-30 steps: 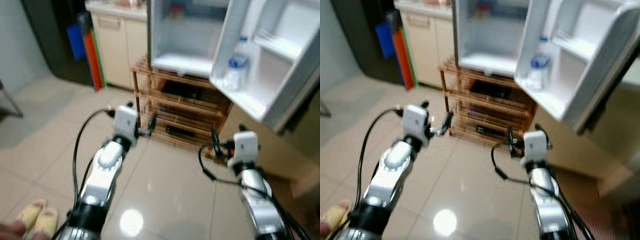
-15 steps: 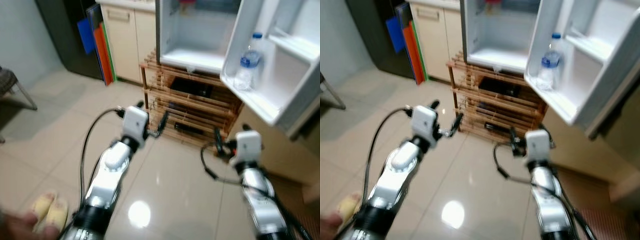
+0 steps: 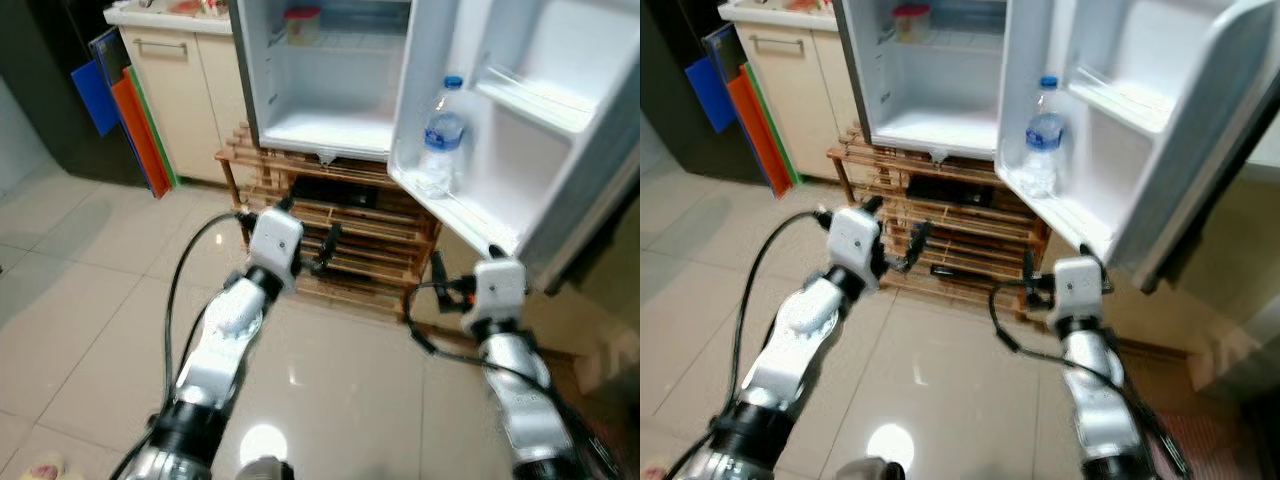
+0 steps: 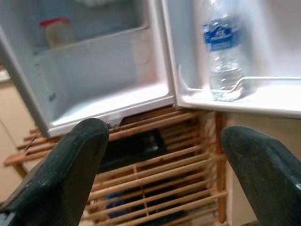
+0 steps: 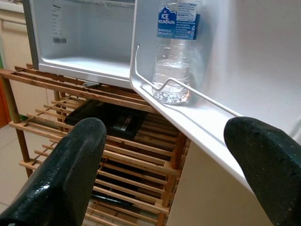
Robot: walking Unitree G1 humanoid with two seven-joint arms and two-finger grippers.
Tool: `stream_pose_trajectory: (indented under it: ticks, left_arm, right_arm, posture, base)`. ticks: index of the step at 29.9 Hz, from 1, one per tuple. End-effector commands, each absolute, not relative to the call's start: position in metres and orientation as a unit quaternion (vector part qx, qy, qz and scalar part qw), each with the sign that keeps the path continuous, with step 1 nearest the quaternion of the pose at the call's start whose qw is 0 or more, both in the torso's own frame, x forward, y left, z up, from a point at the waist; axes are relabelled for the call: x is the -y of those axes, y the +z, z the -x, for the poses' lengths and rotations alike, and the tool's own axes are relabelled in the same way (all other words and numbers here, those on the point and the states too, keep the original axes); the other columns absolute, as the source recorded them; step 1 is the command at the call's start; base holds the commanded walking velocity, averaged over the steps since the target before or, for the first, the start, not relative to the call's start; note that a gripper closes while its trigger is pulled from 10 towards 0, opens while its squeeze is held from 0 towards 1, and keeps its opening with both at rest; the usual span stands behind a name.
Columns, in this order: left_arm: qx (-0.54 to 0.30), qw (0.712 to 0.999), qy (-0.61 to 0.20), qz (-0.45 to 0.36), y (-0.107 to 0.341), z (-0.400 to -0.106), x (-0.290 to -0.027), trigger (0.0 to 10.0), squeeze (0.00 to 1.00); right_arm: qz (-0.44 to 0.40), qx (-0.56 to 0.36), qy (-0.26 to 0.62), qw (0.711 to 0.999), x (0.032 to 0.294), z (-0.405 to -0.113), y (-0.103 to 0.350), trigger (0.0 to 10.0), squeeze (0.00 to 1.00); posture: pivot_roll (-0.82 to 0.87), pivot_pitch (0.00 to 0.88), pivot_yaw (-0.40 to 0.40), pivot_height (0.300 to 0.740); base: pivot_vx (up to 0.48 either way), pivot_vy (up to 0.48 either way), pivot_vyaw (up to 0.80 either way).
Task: Restocking fridge
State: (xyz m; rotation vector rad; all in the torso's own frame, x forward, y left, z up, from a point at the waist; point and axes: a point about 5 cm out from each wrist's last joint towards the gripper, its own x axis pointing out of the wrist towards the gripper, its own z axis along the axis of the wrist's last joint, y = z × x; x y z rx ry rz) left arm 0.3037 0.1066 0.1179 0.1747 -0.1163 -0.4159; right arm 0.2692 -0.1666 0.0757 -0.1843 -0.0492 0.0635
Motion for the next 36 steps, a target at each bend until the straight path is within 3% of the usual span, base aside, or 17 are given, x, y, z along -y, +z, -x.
stream_pose_trajectory:
  ticks: [1, 6, 25, 36]
  left_arm:
    - [0.069, 0.970, -0.220, -0.081, 0.1222, -0.3029, -0.0988, 10.0, 0.00]
    - [0.076, 0.969, -0.222, -0.079, 0.1237, -0.3018, -0.0989, 10.0, 0.00]
    - [0.080, 0.961, -0.240, -0.109, 0.1215, -0.3016, -0.0945, 10.0, 0.00]
    - [0.065, 0.966, -0.229, -0.101, 0.1192, -0.3044, -0.0969, 10.0, 0.00]
  right_arm:
    - [0.098, 0.030, 0.021, 0.995, 0.1728, -0.2699, 0.0800, 10.0, 0.00]
    - [0.096, 0.032, 0.021, 0.995, 0.1726, -0.2707, 0.0811, 10.0, 0.00]
    - [0.101, 0.024, 0.026, 0.994, 0.1745, -0.2706, 0.0768, 10.0, 0.00]
    - [0.100, 0.023, 0.030, 0.994, 0.1729, -0.2691, 0.0750, 10.0, 0.00]
  posture:
    - [-0.09, 0.000, 0.018, 0.740]
    - [-0.09, 0.000, 0.017, 0.740]
    - [-0.09, 0.000, 0.011, 0.740]
    - [-0.08, 0.000, 0.012, 0.740]
  base:
    - [0.000, 0.000, 0.00]
    - [0.344, 0.000, 0.00]
    - [0.374, -0.295, 0.00]
    - [0.000, 0.000, 0.00]
